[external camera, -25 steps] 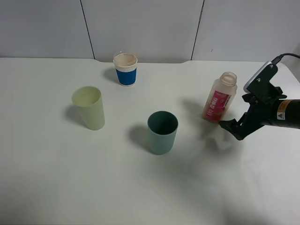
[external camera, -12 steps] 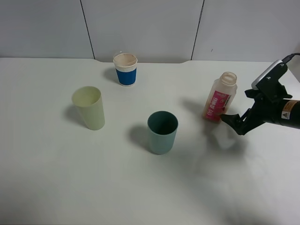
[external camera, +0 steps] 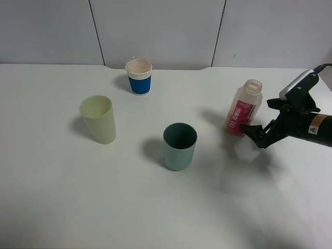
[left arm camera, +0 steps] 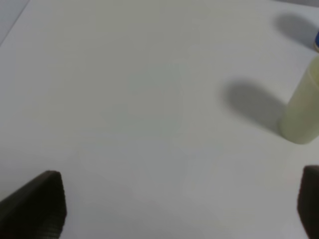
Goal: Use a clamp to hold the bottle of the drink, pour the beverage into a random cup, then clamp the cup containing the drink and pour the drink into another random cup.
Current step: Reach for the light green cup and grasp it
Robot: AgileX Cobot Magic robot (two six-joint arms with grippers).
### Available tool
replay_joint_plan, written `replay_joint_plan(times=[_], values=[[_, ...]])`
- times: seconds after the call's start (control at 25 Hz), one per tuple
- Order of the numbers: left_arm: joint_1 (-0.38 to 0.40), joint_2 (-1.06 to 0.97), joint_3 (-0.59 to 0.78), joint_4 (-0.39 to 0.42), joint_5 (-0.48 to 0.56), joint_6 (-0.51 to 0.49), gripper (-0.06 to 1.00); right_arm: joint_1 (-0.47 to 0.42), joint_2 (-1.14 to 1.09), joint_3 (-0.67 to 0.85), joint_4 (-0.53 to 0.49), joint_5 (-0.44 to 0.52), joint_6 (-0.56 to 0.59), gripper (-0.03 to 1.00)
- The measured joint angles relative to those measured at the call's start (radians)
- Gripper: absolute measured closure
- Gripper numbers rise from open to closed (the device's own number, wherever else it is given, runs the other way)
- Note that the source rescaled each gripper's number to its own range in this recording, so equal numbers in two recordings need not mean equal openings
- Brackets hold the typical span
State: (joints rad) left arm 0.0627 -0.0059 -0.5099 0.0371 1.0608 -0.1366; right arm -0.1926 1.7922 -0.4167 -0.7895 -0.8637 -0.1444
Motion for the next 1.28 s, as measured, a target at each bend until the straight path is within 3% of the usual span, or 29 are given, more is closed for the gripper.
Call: replay_joint_plan(times=[0.28, 0.64, 0.96, 1.28], values=[[0.000, 0.000, 0.000, 0.000, 0.000, 0.000, 0.15, 0.000, 0.105, -0.001, 0.001, -0.181, -0.019, -0.03], [0.000, 0.000, 0.000, 0.000, 0.000, 0.000, 0.15, 0.000, 0.132, -0.001, 0.023, -0.217, -0.018, -0.03], [0.000, 0.000, 0.000, 0.000, 0.000, 0.000, 0.15, 0.000, 0.156, -0.001, 0.000, -0.317, 0.133, -0.03], [0.000, 0.000, 0.000, -0.001, 0.000, 0.000, 0.15, 0.000, 0.175, -0.001, -0.049, -0.317, 0.192, -0.03]])
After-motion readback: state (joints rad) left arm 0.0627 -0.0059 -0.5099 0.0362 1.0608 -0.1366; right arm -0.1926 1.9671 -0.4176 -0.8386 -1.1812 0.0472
